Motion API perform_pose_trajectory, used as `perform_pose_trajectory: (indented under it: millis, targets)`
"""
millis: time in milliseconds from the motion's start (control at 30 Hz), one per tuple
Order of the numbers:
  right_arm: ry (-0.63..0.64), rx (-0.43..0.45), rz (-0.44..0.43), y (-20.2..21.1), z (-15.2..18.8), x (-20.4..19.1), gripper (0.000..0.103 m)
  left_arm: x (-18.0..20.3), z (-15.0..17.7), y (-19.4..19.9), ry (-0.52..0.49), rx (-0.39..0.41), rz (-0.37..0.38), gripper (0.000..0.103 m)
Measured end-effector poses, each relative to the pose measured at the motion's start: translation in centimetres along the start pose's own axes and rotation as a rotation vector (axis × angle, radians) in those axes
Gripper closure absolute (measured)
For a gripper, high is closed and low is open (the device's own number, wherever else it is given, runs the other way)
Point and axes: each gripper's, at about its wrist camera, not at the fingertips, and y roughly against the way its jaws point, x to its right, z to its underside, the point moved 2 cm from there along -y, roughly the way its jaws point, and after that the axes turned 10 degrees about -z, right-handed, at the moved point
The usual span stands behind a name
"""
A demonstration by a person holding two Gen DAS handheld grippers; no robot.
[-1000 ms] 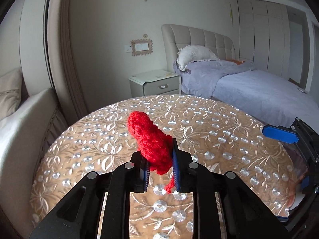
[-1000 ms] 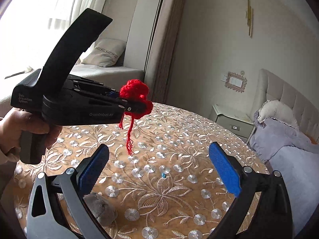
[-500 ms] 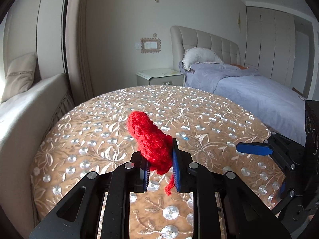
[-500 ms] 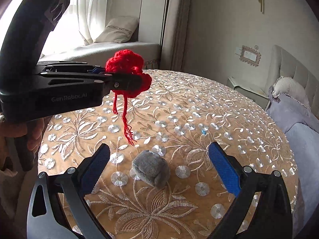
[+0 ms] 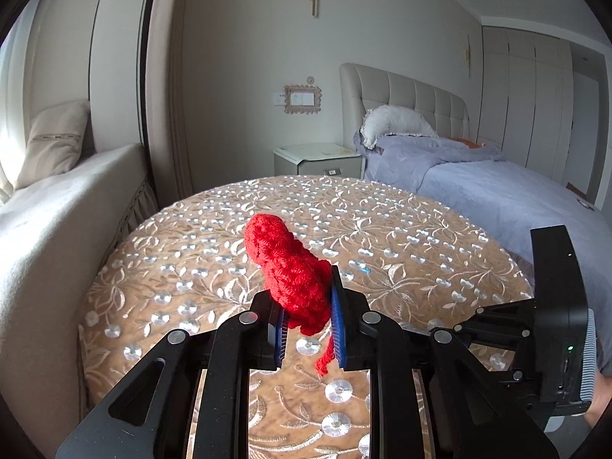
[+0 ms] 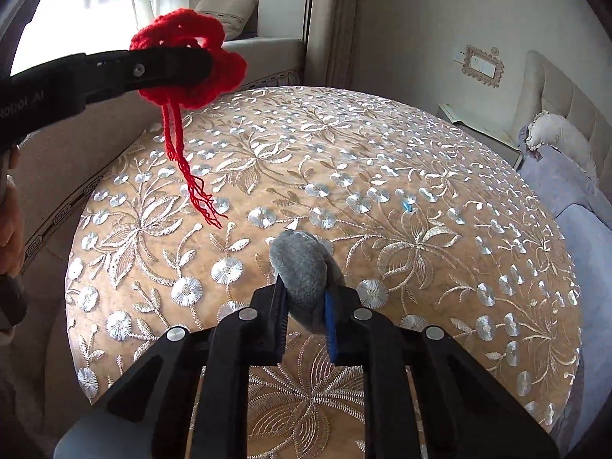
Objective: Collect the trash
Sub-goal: 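Carry both items to the white bin and release them inside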
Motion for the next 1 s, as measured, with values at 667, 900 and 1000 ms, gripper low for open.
perform_pose_trajectory:
  millis: [667,900,1000]
  targets:
    - [-0.111,0.331,0.395,21.6,6.5,4.1,0.086,15.5,1.0,3.6,-0.175,0.030,0.254,0.085]
    - [-0.208,0.320,0.525,25.6,12.5,6.8,0.086,25.3,2.8,4.3,-0.273,0.011,0.410,0.085]
    - [-0.248,0.321,0.584,27.5,15.2,8.0,0.085,29.6,3.9,4.6,-0.320,0.001,0.477,0.085]
